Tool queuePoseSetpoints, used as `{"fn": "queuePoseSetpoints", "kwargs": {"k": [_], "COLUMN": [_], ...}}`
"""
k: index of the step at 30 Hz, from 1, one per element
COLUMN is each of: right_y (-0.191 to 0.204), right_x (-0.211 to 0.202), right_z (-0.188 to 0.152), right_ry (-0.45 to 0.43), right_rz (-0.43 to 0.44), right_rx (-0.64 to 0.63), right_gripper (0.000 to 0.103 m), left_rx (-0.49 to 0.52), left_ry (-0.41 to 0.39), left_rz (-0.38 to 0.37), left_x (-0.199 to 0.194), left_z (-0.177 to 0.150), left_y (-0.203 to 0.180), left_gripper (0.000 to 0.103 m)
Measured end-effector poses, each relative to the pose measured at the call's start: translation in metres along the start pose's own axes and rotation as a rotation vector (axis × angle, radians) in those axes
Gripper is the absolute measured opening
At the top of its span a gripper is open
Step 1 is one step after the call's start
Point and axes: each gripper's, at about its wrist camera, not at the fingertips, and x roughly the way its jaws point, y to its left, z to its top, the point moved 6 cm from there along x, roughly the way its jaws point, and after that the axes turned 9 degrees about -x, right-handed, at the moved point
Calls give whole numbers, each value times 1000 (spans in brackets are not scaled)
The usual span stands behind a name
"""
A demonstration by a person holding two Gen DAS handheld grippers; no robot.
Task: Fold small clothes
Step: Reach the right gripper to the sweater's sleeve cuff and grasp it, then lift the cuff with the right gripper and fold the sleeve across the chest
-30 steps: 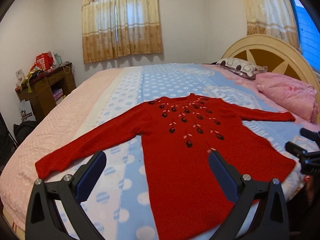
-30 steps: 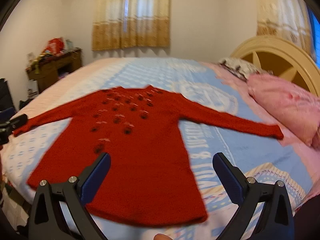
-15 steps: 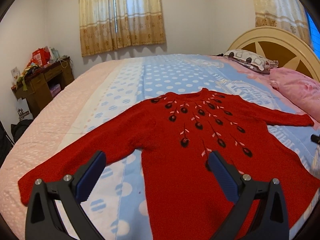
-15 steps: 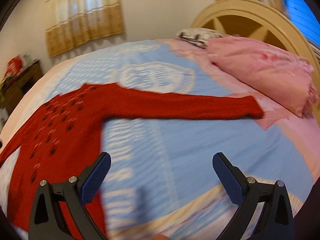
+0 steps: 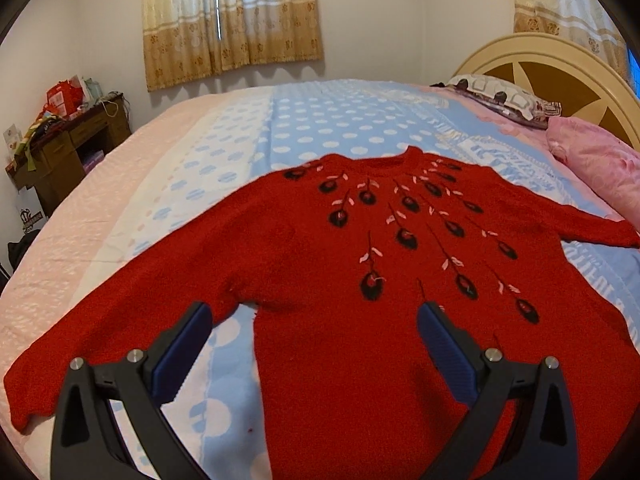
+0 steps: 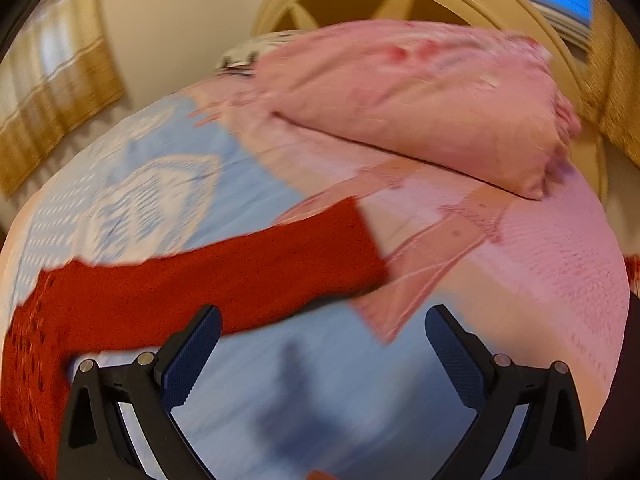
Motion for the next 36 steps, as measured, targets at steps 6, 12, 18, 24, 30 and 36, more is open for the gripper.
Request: {"fn": "queuePoseSetpoints", "kwargs": {"k": [6,12,18,24,30,36], "right_y": [-33,-27,1,27,72,139], "right_x": [28,51,73,66,31,-14], "right_z": [11,20,28,35,54,73], "right_ry": [25,48,95,90,37,-24], "right_rz": [16,42,61,87,163,258], "right_rx": [121,131,48,-8,-65,-157], "right_gripper": [92,83,38,14,11,8], "left_rx": [3,-45,-73,-100,-138,-141], "left_ry": [20,26,45,40,34,13], "left_rz": [41,77,77,51,18,5], "left_x": [16,26,34,33,31,24], "left_z": [4,8,4,3,4,5], "left_y": [9,32,40,43,48,50], "left_gripper": [103,103,103,103,103,103]}}
